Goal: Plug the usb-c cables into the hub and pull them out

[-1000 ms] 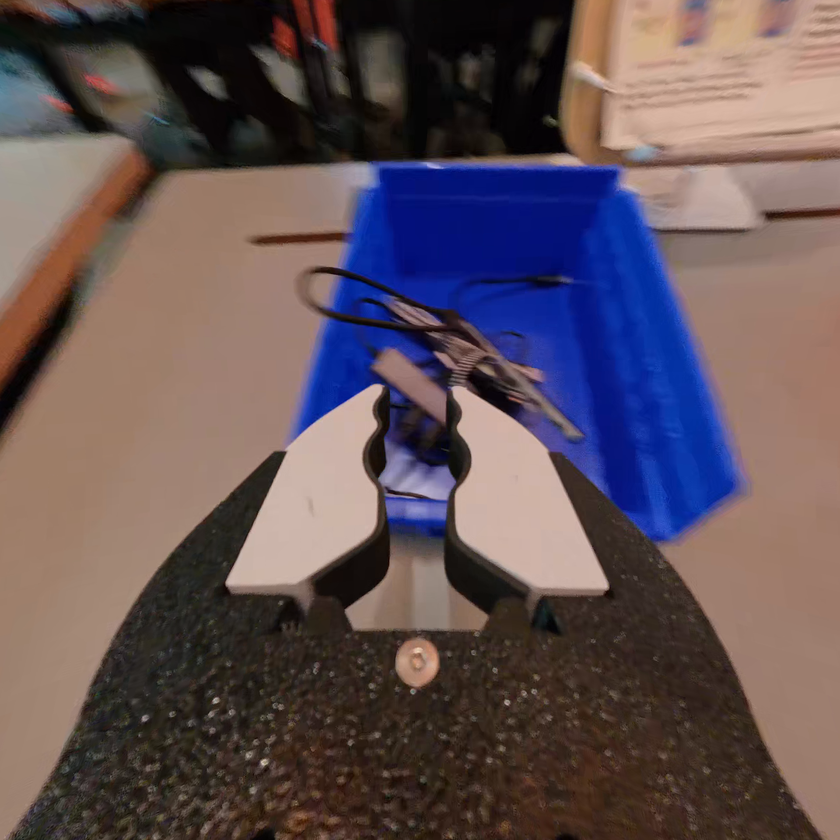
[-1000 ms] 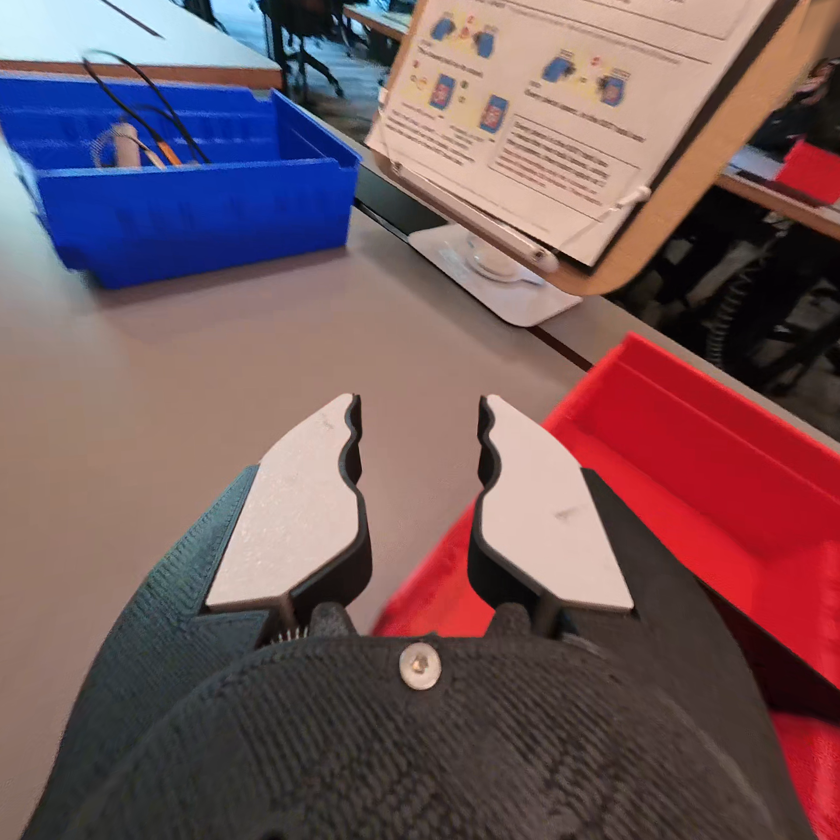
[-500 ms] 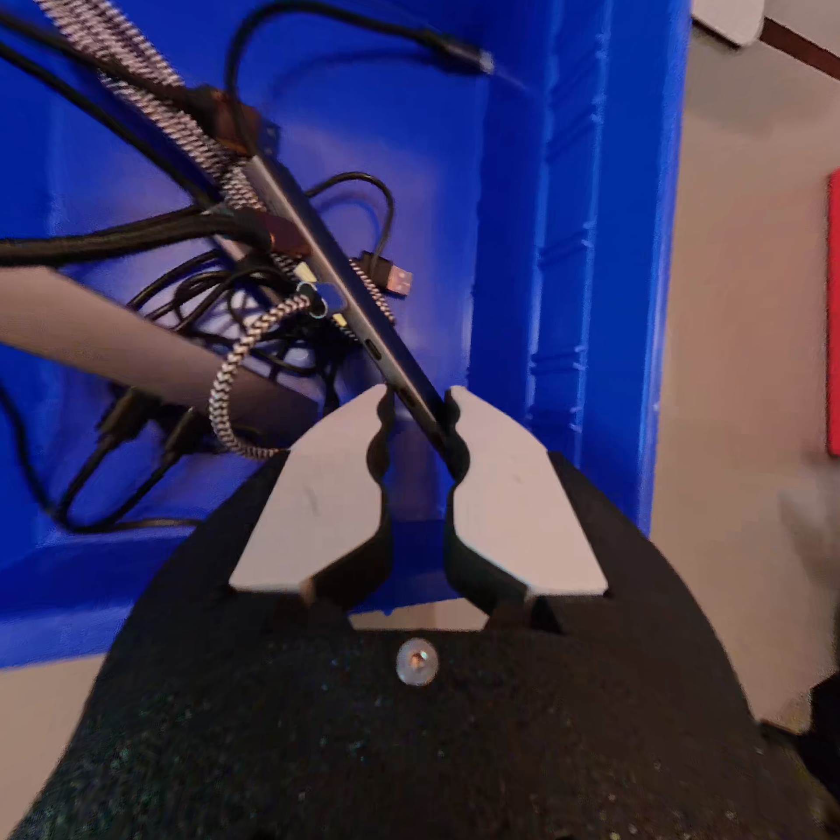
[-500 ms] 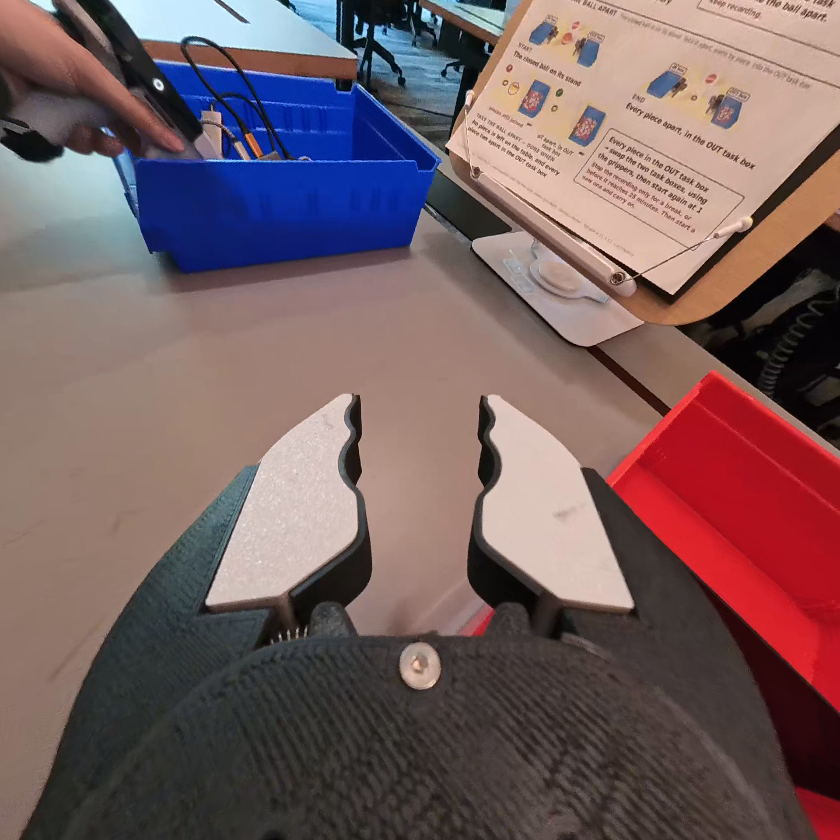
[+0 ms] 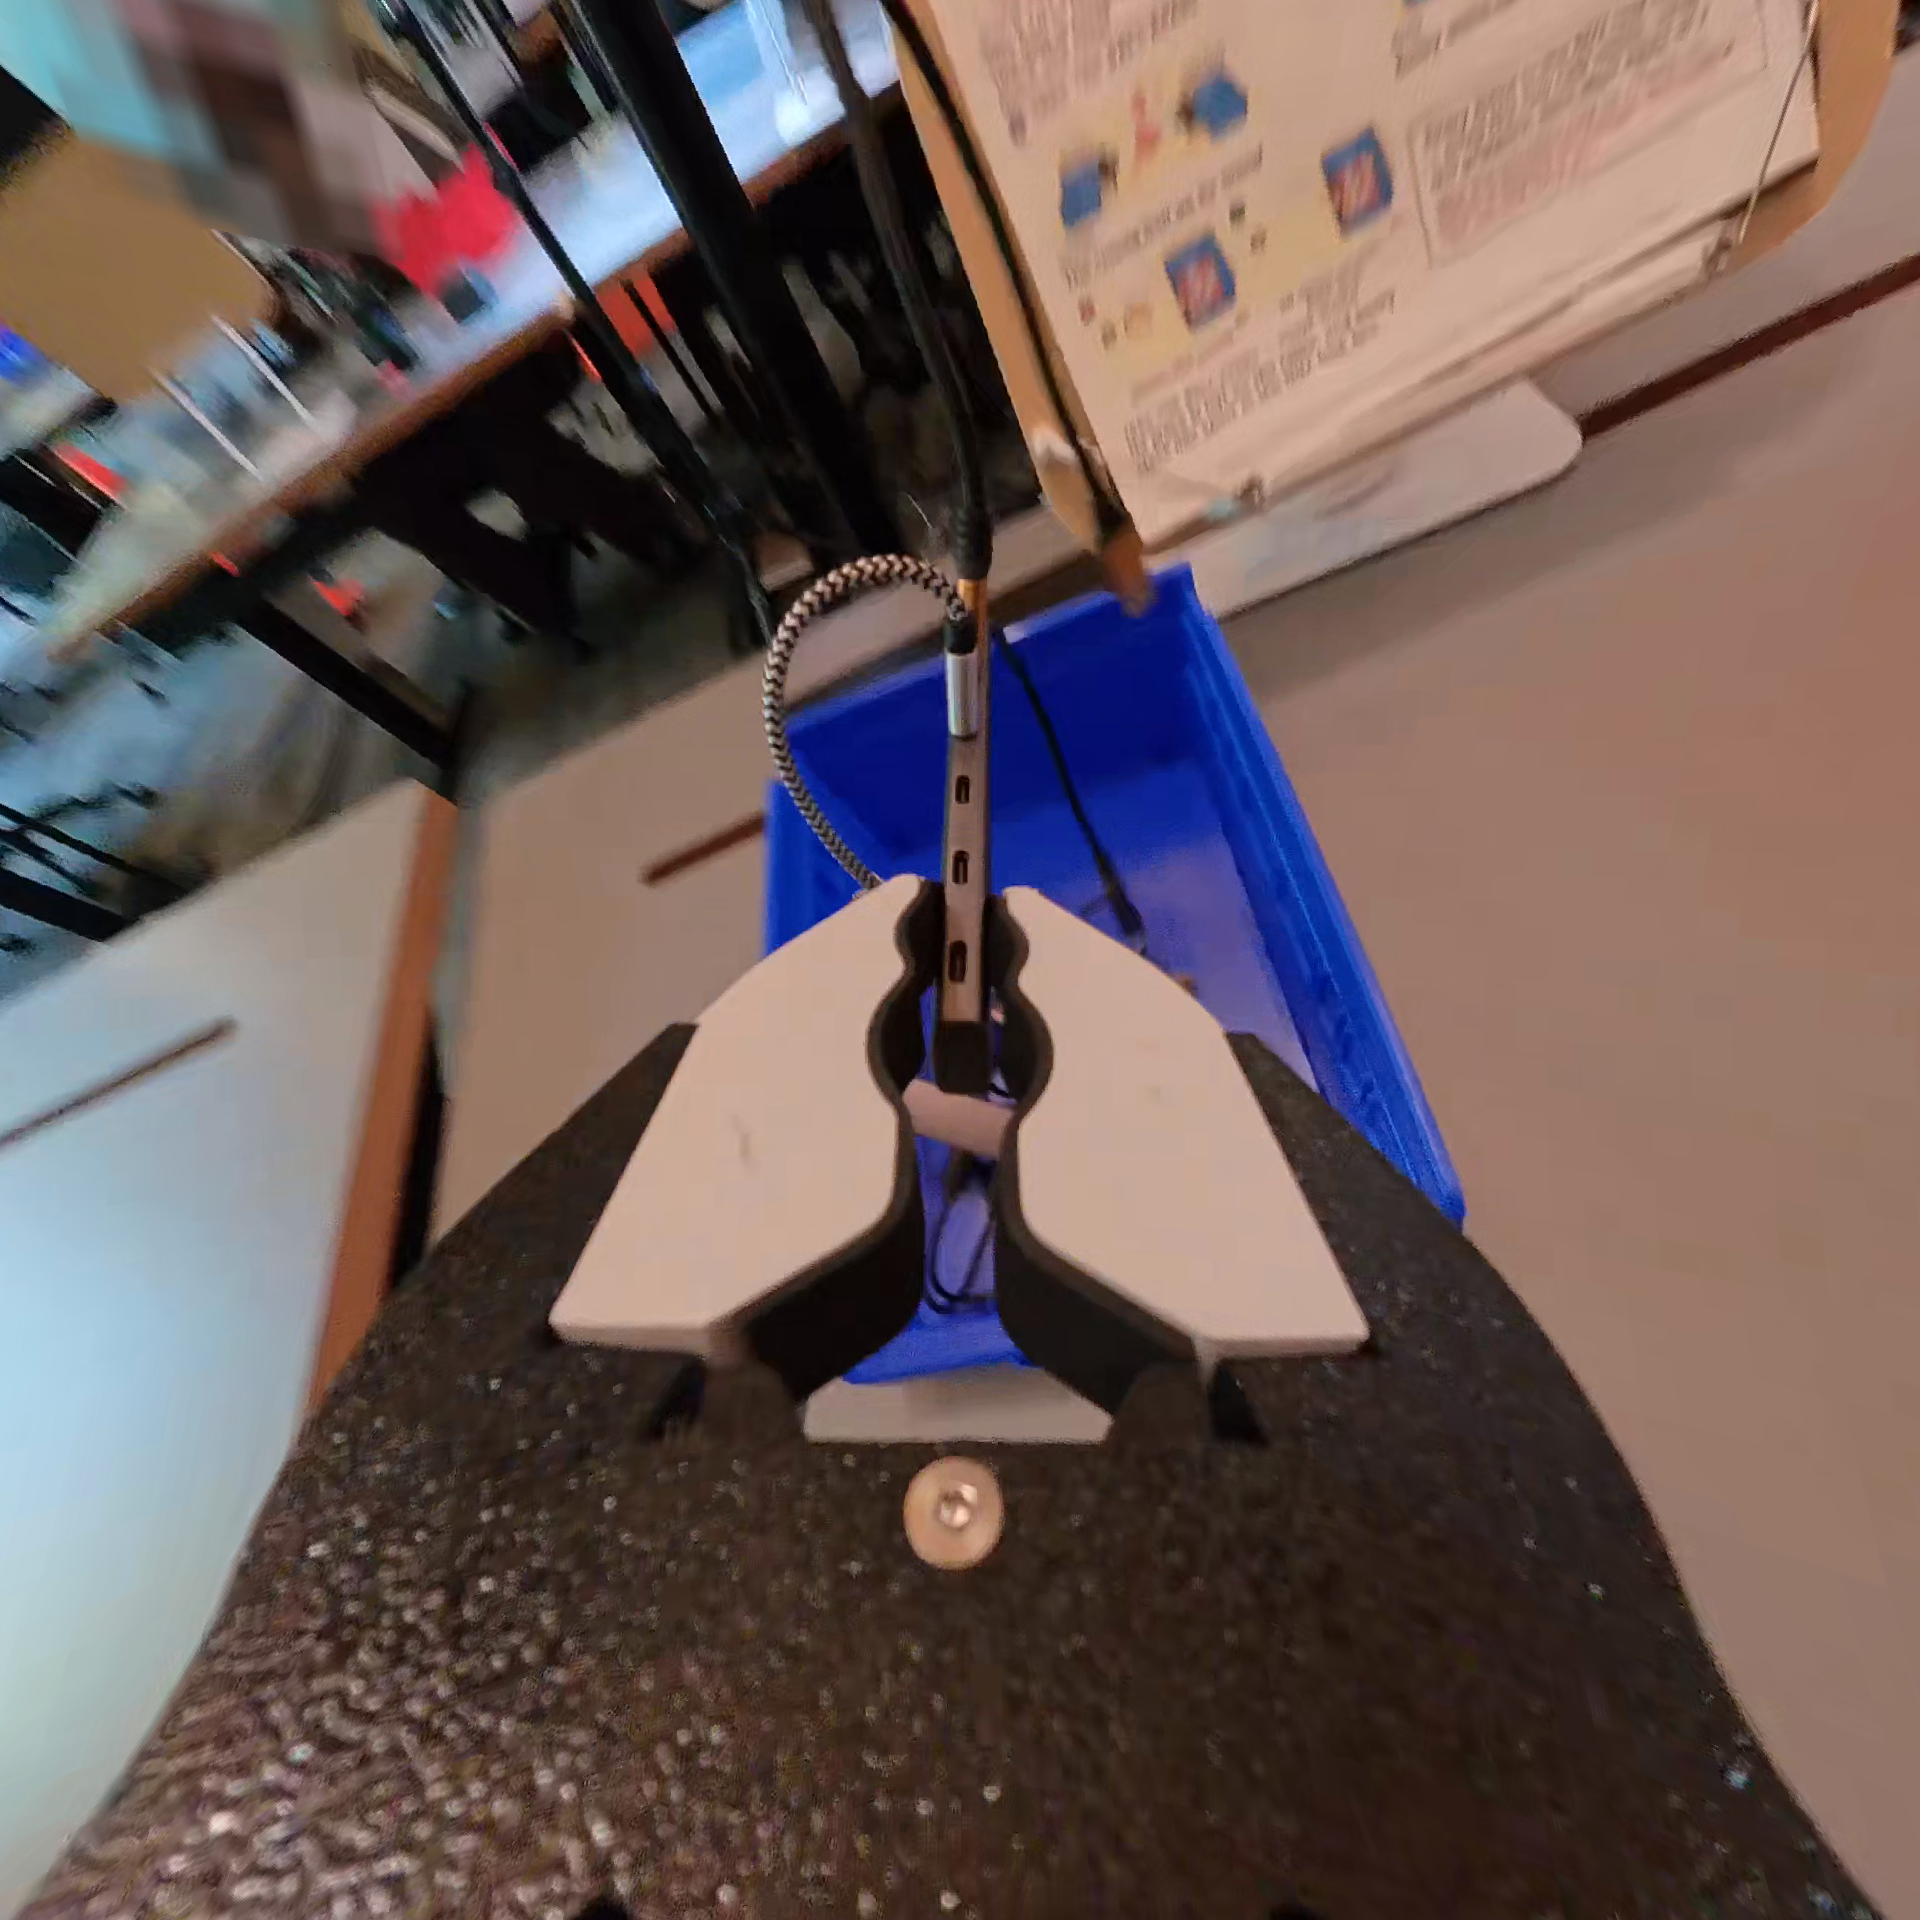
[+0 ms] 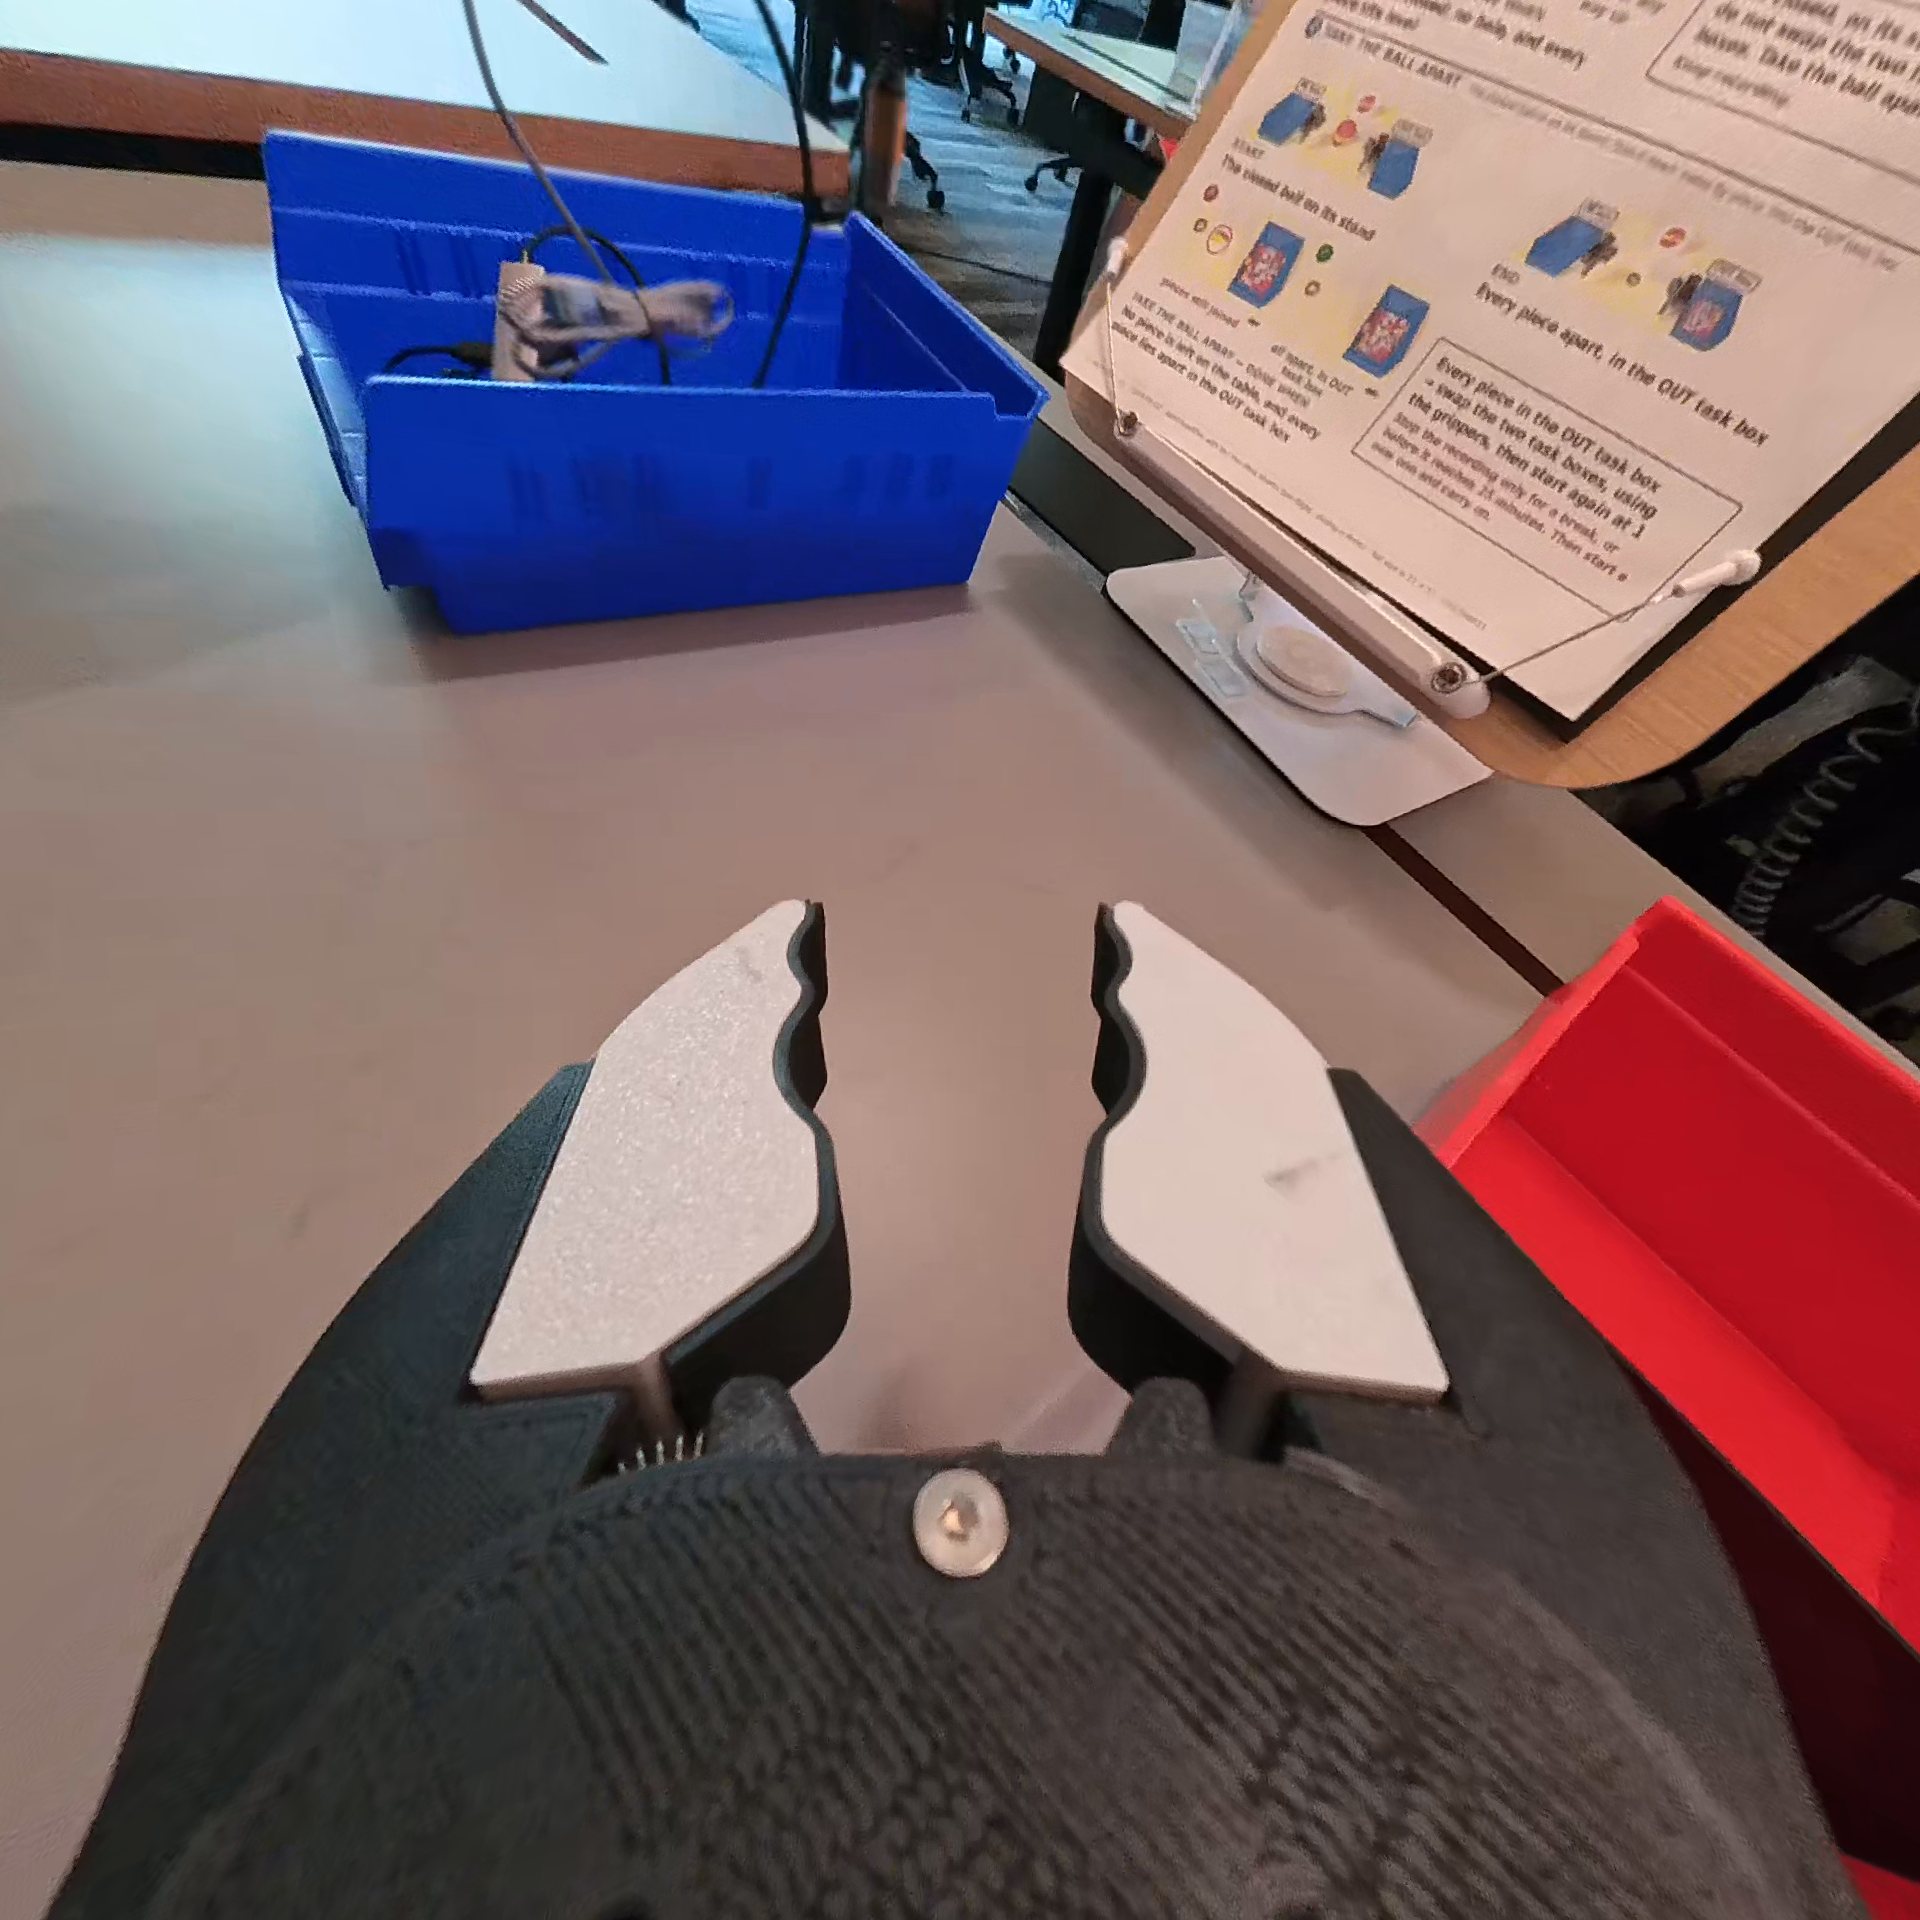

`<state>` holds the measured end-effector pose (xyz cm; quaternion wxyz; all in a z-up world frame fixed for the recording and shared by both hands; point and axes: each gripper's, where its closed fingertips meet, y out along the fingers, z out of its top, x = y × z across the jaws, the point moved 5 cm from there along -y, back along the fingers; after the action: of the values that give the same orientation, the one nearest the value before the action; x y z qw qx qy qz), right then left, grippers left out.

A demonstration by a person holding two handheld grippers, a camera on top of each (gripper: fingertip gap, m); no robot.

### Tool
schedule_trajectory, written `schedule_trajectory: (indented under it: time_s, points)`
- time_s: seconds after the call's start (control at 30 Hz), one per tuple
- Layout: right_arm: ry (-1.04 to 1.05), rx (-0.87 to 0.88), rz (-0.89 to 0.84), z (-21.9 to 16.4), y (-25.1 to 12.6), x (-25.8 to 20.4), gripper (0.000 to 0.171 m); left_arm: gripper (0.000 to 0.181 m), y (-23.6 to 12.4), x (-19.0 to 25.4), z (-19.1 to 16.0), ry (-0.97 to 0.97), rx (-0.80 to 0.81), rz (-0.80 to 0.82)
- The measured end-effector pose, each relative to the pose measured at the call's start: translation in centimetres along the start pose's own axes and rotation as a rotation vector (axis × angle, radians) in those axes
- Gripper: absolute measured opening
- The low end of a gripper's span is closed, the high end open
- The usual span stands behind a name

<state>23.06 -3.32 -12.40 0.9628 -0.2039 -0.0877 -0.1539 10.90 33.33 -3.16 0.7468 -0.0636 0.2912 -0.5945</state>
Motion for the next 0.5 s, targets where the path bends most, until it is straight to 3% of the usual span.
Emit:
schedule_trajectory:
  time_s: [0.03,0.27,0.37,0.5]
  points:
    - [-0.007,0.009,-0.001,0.3,-0.1,-0.2,0.049,0.009,-1.1,-0.1,1.2,0.026,0.040,0.025]
    - [-0.095,0.116,-0.027,3.2,-1.7,-2.1,0.049,0.009,-9.6,1.6,10.6,0.085,0.377,0.001]
    - [-0.157,0.197,-0.074,4.7,-3.0,-2.3,0.049,0.009,-12.3,3.9,13.5,0.103,0.412,-0.167]
    - [-0.290,0.381,-0.131,6.6,-5.4,-2.3,0.056,0.009,-12.8,7.9,13.9,0.111,0.344,-0.536]
